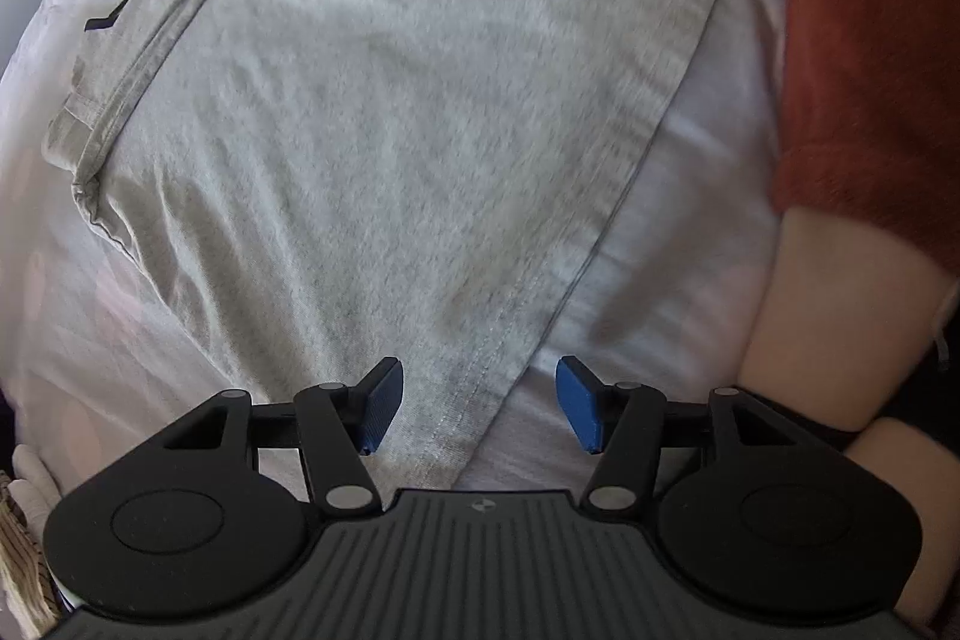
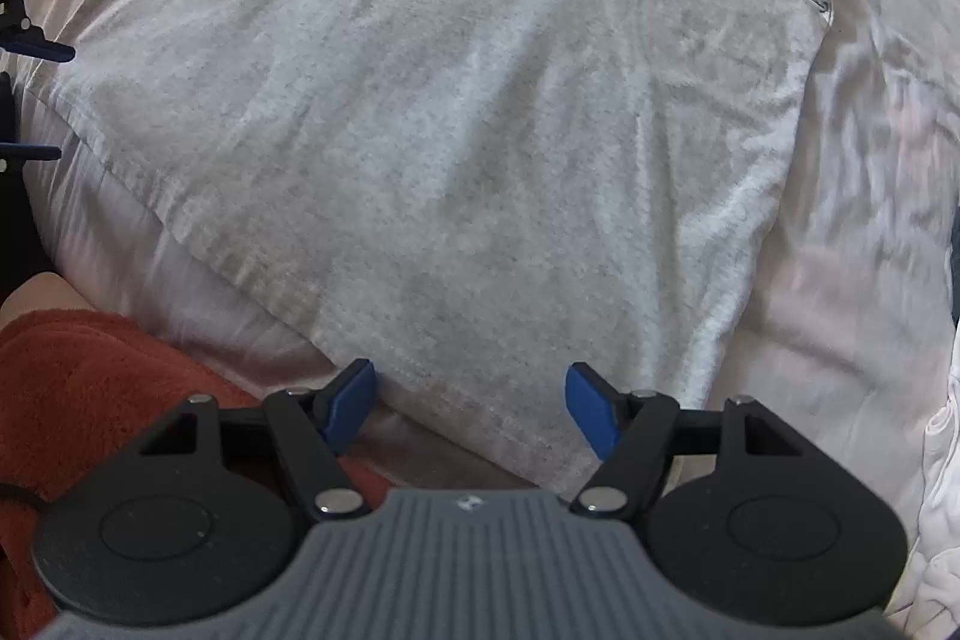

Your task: Fold clothes

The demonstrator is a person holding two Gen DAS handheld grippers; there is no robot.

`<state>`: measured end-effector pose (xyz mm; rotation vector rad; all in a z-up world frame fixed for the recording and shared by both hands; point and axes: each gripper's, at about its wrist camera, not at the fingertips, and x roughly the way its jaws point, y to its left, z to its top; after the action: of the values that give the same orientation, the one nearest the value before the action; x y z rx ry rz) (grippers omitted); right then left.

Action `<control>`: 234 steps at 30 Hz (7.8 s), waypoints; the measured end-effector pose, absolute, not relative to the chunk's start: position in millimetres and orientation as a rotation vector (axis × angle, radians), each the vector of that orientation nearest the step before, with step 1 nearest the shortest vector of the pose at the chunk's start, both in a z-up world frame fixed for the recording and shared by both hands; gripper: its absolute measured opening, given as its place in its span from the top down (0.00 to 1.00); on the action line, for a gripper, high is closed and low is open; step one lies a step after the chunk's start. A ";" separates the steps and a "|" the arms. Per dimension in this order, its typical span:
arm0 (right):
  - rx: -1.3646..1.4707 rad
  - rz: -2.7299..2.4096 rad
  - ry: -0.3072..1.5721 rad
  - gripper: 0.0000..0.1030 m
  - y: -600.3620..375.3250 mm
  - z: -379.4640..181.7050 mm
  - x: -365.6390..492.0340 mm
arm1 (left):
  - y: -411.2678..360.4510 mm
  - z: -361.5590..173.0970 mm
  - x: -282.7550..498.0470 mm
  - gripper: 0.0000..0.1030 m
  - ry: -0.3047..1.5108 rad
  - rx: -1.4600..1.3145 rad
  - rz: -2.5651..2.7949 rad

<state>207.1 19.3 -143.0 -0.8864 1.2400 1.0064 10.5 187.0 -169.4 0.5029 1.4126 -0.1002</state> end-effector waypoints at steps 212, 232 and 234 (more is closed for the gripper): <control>0.182 0.650 0.684 0.91 66.8 -167.0 398.6 | 476.9 -164.9 116.1 0.96 0.625 -0.437 0.613; 0.366 0.653 0.719 0.57 58.7 -184.2 423.5 | 468.1 -163.2 123.3 0.98 0.595 -0.344 0.656; 0.409 0.661 0.777 0.77 59.2 -191.3 426.9 | 467.8 -160.7 121.1 0.98 0.583 -0.348 0.656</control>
<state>426.9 59.2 -191.3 0.4088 0.7767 0.6610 121.1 467.8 -160.7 -0.3477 0.5830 0.6561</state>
